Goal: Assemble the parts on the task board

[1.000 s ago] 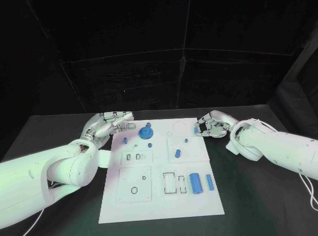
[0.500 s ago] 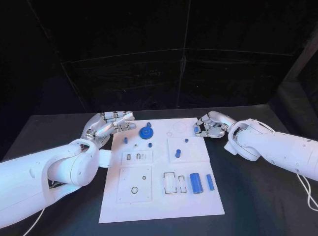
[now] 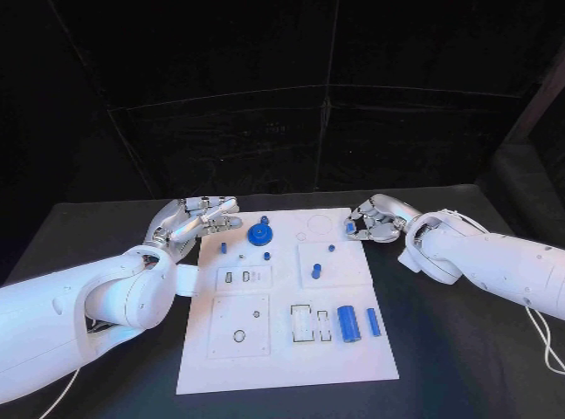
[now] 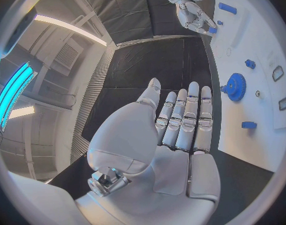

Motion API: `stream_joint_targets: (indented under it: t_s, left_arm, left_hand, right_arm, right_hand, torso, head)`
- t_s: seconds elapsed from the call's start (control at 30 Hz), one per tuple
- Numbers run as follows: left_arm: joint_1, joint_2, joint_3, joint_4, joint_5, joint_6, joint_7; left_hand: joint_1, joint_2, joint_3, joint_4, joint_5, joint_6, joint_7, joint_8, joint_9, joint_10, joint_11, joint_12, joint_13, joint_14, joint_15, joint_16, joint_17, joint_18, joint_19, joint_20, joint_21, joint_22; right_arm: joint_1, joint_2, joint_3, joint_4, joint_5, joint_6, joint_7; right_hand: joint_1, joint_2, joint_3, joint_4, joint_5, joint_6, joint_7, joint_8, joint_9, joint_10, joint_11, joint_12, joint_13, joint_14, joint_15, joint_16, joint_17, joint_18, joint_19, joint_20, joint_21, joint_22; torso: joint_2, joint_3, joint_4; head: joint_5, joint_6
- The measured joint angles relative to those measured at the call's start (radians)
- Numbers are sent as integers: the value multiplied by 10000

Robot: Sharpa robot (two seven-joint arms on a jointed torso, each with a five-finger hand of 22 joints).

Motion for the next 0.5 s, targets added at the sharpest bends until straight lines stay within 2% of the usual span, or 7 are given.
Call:
stream_joint_targets:
  t_s: [0.17,0.27,0.43,0.5]
  left_arm:
    - [0,-4,0,0,0,5,-4]
    - [-1,-17,0,0,0,8,-7]
    - [-1,-65,0,-29,0,11,-19]
    - [-1,-79,0,-43,0,11,-24]
  left_hand:
    - [0,0,0,0,0,0,0,0,0,0,0,0,0,0,0,0,-1,0,0,0,0,0]
    - [0,0,0,0,0,0,0,0,0,-1,0,0,0,38,38,0,9,0,0,0,-37,1]
    - [0,0,0,0,0,0,0,0,0,-1,1,0,0,37,37,0,8,1,0,0,-37,1]
    - [0,0,0,0,0,0,0,0,0,-1,1,0,0,37,37,0,8,0,0,0,-37,1]
  right_arm:
    - [0,-7,0,26,0,-204,-5]
    - [0,-63,1,240,10,-377,-57]
    - [0,-275,4,1049,56,-678,-368]
    - [4,-350,5,1533,77,-812,-600]
  right_hand:
    - [11,64,46,-45,-7,29,11,24,2,36,-36,0,12,-14,-51,0,0,-1,0,0,0,20]
    - [-32,132,159,-48,-11,44,24,20,3,36,-36,0,11,3,-67,0,-1,-1,0,0,0,20]
    - [-127,250,261,11,-65,44,24,-10,-1,35,-36,-125,-148,2,-67,0,-2,0,0,0,-1,6]
    - [-157,280,286,-7,-66,43,24,-45,-15,5,-6,-159,-177,2,-66,0,-2,-1,-1,1,0,4]
  torso:
    - [-2,6,0]
    - [-2,10,0]
    - [-11,11,-12]
    - [-14,9,-15]
  head:
    - [12,-1]
    - [47,-1]
    - [88,-20]
    - [89,-9]
